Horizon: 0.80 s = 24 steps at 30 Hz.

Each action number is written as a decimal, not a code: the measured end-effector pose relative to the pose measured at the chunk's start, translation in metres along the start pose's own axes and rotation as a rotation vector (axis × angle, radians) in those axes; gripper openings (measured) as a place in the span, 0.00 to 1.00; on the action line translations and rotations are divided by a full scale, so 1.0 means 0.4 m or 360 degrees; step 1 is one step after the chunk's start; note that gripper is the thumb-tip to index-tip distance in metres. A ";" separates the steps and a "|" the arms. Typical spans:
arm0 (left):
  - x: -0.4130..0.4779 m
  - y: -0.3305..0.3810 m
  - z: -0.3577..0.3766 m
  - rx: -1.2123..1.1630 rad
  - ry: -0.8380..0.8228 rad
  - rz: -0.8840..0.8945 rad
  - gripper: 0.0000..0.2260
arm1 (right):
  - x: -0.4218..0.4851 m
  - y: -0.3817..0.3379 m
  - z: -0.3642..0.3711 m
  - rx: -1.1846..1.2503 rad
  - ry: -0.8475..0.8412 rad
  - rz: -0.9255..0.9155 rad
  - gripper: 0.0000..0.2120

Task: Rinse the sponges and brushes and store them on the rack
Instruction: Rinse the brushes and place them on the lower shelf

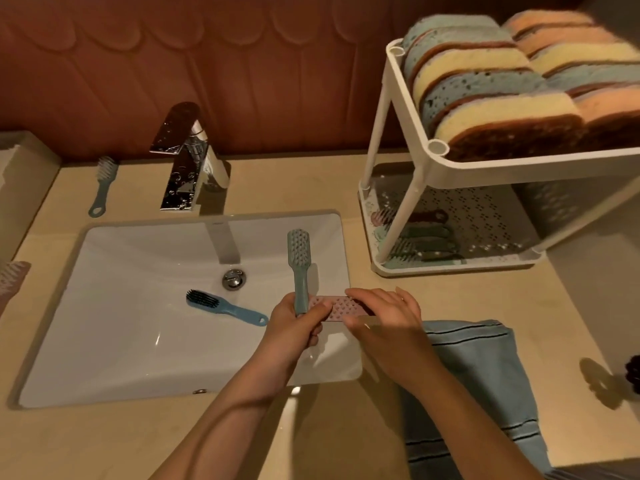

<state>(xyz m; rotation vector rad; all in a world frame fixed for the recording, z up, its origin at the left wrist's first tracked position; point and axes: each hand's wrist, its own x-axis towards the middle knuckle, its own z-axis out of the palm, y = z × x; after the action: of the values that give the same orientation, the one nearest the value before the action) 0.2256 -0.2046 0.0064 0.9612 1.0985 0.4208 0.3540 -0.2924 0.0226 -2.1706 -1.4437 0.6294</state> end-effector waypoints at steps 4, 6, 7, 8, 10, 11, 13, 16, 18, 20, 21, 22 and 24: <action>-0.004 0.017 0.037 -0.0040 0.0030 0.0002 0.07 | 0.017 0.035 -0.026 0.0131 0.0141 0.0031 0.20; 0.003 0.031 0.045 -0.0140 0.0082 -0.0069 0.06 | 0.021 0.074 -0.047 0.0219 0.0136 0.0095 0.16; 0.009 0.039 0.048 -0.0195 0.0113 -0.0120 0.06 | 0.020 0.090 -0.064 0.0270 0.0144 0.0127 0.16; 0.016 0.047 0.050 -0.0239 0.0138 -0.0163 0.07 | 0.021 0.110 -0.081 0.0312 0.0164 0.0152 0.15; 0.028 0.059 0.050 -0.0289 0.0162 -0.0209 0.08 | 0.020 0.155 -0.116 0.0441 0.0179 0.0197 0.10; 0.033 0.063 0.050 -0.0300 0.0165 -0.0218 0.09 | 0.020 0.176 -0.135 0.0502 0.0176 0.0226 0.10; 0.041 0.067 0.048 -0.0290 0.0175 -0.0219 0.10 | 0.028 0.214 -0.163 0.0521 0.0214 0.0286 0.10; 0.054 0.069 0.043 -0.0253 0.0192 -0.0229 0.12 | 0.076 0.255 -0.182 0.0477 0.0329 0.0339 0.09; 0.064 0.073 0.043 -0.0217 0.0188 -0.0247 0.12 | 0.120 0.267 -0.192 0.0413 0.0368 0.0353 0.10; 0.070 0.078 0.042 -0.0140 0.0193 -0.0252 0.12 | 0.171 0.267 -0.202 0.0332 0.0399 0.0347 0.10; 0.073 0.082 0.042 -0.0099 0.0204 -0.0251 0.12 | 0.200 0.265 -0.204 0.0294 0.0405 0.0325 0.10; 0.076 0.084 0.039 -0.0069 0.0214 -0.0249 0.12 | 0.234 0.266 -0.205 0.0242 0.0420 0.0282 0.10; 0.081 0.088 0.035 -0.0049 0.0225 -0.0246 0.12 | 0.305 0.264 -0.204 0.0103 0.0472 0.0245 0.12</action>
<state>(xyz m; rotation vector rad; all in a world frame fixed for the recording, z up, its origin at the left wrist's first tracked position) 0.2573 -0.1685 0.0190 0.8226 1.2818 0.3824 0.5215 -0.2252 0.0092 -2.2271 -1.0969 0.3785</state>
